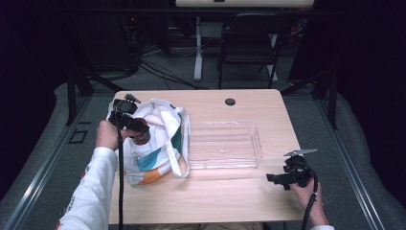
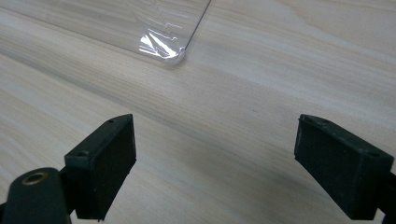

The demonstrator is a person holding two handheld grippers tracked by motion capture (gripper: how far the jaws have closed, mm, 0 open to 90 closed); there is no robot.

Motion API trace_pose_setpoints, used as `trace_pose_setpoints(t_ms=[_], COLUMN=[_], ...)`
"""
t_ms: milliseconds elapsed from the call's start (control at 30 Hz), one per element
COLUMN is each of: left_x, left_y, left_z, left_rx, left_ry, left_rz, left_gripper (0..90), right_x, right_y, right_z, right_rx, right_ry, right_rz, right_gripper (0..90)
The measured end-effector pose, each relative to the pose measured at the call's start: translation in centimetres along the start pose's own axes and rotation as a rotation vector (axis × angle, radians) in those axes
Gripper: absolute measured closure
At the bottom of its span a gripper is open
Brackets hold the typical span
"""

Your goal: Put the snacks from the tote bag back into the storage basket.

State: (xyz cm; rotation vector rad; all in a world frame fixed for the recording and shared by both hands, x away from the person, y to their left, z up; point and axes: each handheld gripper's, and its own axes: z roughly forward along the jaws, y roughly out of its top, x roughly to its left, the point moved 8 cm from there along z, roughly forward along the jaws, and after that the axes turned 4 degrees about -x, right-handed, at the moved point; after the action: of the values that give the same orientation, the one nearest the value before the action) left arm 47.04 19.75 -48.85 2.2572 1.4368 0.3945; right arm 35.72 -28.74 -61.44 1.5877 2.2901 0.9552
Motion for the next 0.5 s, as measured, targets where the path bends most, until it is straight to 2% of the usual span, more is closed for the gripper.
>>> trace_pose_setpoints(t_ms=[500], left_x=[-1.2], left_y=[1.9], left_z=[-1.9], left_rx=[-0.027], left_ry=[-0.012], left_rz=[0.033], left_gripper=[25.9], right_x=[0.0], right_y=[0.1], right_z=[0.0], right_rx=[0.000], right_ry=[0.000], right_rz=[-0.002], right_gripper=[12.6])
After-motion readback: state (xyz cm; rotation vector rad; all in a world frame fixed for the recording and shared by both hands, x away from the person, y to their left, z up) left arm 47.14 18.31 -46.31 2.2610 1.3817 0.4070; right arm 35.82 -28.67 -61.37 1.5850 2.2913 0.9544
